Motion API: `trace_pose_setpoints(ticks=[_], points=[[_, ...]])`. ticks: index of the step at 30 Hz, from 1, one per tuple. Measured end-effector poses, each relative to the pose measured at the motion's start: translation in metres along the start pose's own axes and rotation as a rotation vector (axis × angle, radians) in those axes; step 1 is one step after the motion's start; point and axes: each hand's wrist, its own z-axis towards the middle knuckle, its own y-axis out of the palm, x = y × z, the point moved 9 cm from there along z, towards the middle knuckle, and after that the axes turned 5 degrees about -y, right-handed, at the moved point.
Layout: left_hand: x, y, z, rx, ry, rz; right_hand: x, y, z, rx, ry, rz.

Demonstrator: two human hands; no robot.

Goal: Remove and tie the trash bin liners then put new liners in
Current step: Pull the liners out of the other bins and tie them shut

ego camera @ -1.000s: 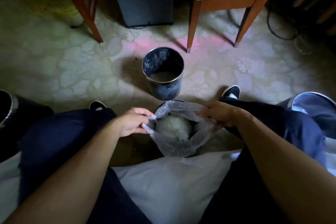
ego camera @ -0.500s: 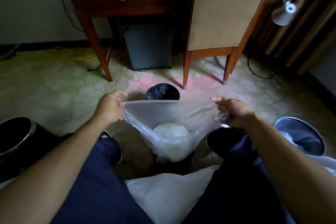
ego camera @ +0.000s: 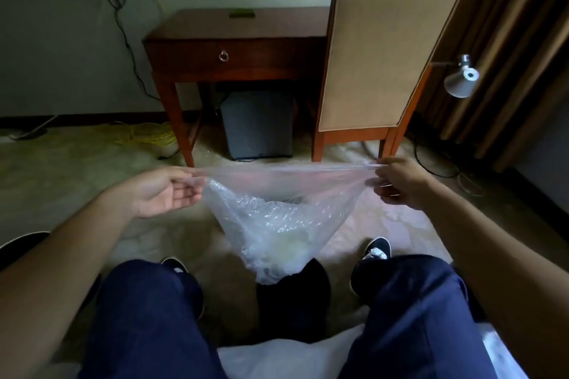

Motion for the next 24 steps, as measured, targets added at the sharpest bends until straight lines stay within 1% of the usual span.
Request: trace_pose_setpoints(ticks=[2,4,5,6,7,8,10,11,12,13,14,15,16,18,20,21,22,24], points=[[0.009,0.003,-0.002,-0.103,0.026,-0.117,-0.008,0.012,-0.001,-0.087,0.048,0.324],[0.022,0.005,-0.006,-0.178,0.099,-0.100,-0.022,0.017,-0.001,-0.178,0.019,0.547],[0.028,0.005,-0.008,-0.169,0.145,-0.062,-0.031,0.020,-0.002,-0.223,-0.022,0.621],[0.034,0.003,-0.009,-0.107,0.199,0.006,-0.041,0.022,-0.005,-0.254,-0.087,0.637],[0.041,-0.002,-0.011,0.005,0.256,0.118,-0.051,0.022,-0.006,-0.257,-0.178,0.569],[0.051,-0.006,-0.013,0.133,0.323,0.280,-0.062,0.019,-0.008,-0.220,-0.291,0.416],[0.072,-0.006,-0.020,0.370,0.458,0.625,-0.082,0.014,-0.013,-0.068,-0.495,-0.010],[0.080,-0.002,-0.025,0.458,0.502,0.741,-0.093,0.016,-0.018,-0.002,-0.565,-0.212],[0.088,0.004,-0.030,0.527,0.538,0.811,-0.103,0.021,-0.023,0.053,-0.617,-0.382],[0.094,0.016,-0.034,0.572,0.573,0.849,-0.113,0.027,-0.031,0.100,-0.662,-0.502],[0.101,0.028,-0.037,0.598,0.617,0.877,-0.123,0.034,-0.039,0.124,-0.699,-0.555],[0.108,0.043,-0.040,0.593,0.669,0.907,-0.132,0.045,-0.044,0.113,-0.725,-0.552],[0.113,0.061,-0.041,0.558,0.721,0.942,-0.140,0.059,-0.050,0.062,-0.746,-0.527],[0.123,0.095,-0.045,0.445,0.806,0.986,-0.155,0.093,-0.063,-0.073,-0.804,-0.528],[0.133,0.123,-0.047,0.350,0.839,1.004,-0.168,0.123,-0.073,-0.146,-0.871,-0.587],[0.139,0.135,-0.049,0.306,0.838,1.001,-0.174,0.134,-0.074,-0.142,-0.908,-0.617],[0.145,0.146,-0.053,0.254,0.845,0.990,-0.182,0.141,-0.074,-0.103,-0.953,-0.648],[0.157,0.156,-0.064,0.152,0.893,0.947,-0.199,0.143,-0.073,0.038,-1.016,-0.705]])
